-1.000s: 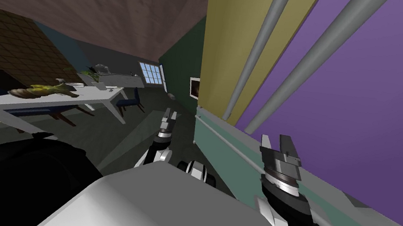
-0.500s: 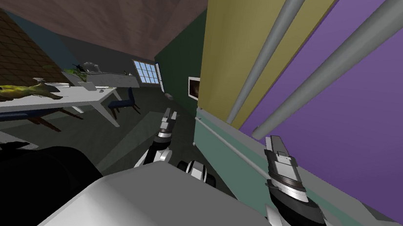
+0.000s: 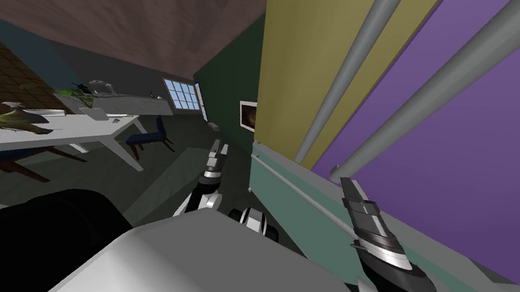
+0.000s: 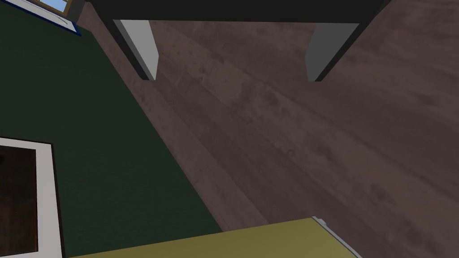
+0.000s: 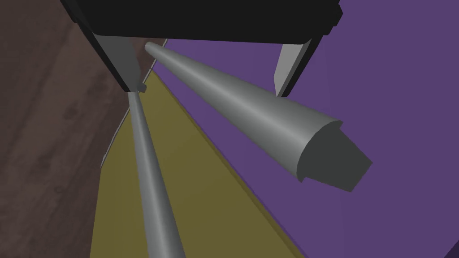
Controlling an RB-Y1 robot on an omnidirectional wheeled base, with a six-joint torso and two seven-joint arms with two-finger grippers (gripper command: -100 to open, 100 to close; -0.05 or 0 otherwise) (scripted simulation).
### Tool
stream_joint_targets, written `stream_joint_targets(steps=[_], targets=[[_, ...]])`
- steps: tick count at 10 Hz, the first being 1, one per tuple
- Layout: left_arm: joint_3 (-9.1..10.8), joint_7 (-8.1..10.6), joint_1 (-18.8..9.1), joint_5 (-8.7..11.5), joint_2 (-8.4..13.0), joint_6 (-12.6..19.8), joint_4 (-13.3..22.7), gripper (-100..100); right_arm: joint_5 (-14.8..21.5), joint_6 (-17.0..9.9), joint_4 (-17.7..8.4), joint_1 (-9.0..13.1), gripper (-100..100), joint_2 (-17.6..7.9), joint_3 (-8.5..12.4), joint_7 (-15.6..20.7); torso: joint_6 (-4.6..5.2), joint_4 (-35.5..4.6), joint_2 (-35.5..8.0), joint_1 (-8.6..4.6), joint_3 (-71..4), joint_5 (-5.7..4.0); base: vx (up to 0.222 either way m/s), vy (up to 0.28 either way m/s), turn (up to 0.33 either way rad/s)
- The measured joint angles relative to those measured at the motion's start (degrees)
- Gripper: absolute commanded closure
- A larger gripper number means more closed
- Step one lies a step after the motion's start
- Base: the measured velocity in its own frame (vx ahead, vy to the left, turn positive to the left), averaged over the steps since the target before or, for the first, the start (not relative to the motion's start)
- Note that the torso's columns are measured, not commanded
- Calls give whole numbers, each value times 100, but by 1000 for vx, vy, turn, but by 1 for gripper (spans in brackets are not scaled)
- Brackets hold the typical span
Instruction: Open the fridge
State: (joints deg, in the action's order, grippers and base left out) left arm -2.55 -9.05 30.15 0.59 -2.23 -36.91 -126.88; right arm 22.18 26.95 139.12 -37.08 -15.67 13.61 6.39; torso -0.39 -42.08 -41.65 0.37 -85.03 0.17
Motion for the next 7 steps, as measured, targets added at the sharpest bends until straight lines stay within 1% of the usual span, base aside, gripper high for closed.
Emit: stream_joint_targets(steps=[7], targets=[[0, 0, 0, 0, 0, 0, 0, 0, 839, -88, 26, -234, -100, -509, 562, 694, -52, 28, 68, 60, -46, 20, 58, 76, -70]])
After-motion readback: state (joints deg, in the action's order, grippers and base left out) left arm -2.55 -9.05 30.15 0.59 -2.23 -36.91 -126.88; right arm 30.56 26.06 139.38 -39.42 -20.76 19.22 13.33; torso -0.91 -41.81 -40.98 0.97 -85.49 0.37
